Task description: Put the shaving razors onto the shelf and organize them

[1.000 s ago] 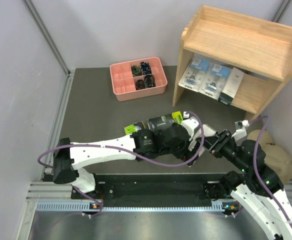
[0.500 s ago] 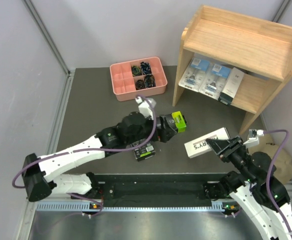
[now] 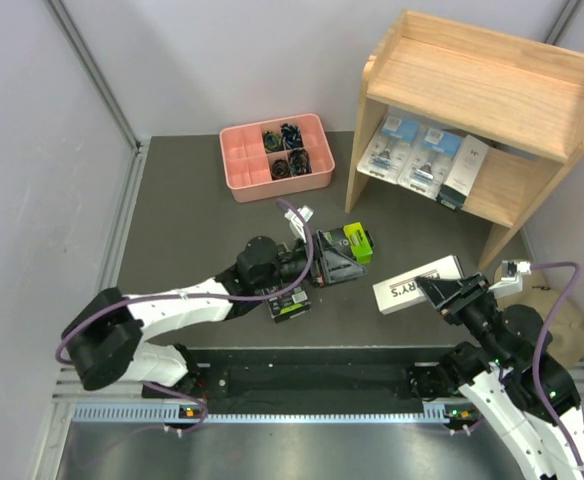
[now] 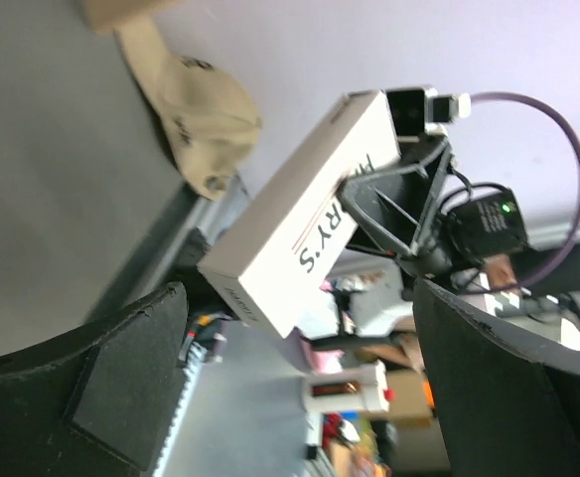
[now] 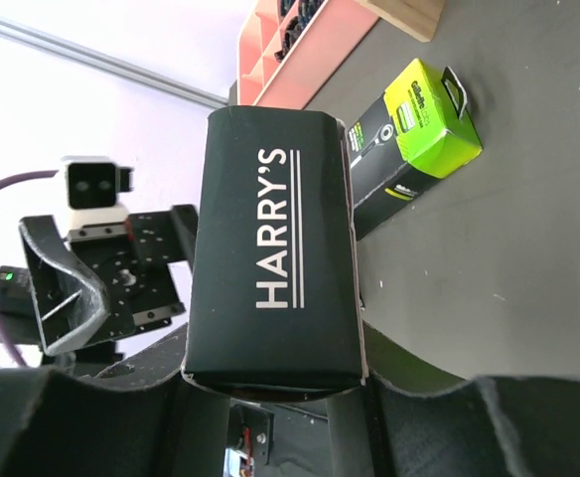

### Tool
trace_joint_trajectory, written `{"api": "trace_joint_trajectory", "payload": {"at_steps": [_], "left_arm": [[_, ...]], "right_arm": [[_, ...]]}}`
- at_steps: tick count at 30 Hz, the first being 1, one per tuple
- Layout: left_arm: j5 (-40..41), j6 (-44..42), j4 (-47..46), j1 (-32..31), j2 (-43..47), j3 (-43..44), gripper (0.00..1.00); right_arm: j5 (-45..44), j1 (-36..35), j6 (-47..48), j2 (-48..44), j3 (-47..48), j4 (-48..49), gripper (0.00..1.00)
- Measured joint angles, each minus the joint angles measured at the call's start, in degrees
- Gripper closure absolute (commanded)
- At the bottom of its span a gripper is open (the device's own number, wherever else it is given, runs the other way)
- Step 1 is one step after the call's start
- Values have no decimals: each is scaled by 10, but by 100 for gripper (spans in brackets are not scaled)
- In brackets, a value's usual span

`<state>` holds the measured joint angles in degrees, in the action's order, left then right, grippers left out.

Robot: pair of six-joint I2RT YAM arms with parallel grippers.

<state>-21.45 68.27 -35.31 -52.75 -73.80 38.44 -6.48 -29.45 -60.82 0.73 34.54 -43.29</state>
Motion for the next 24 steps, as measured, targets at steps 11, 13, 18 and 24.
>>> {"api": "trace_joint_trajectory", "payload": {"at_steps": [11,13,18,24], "left_arm": [[-93,110,-236,-5,-129,-15,1],[-98,118,-264,-8,-143,-15,1],[-107,131,-292,-25,-179,-12,4],[-110,131,-292,-51,-214,1,18]], "right_arm": [[1,0,14,0,0,12,78],[2,0,17,0,0,16,78],[7,0,19,0,0,21,78],[17,0,23,0,0,37,78]]}}
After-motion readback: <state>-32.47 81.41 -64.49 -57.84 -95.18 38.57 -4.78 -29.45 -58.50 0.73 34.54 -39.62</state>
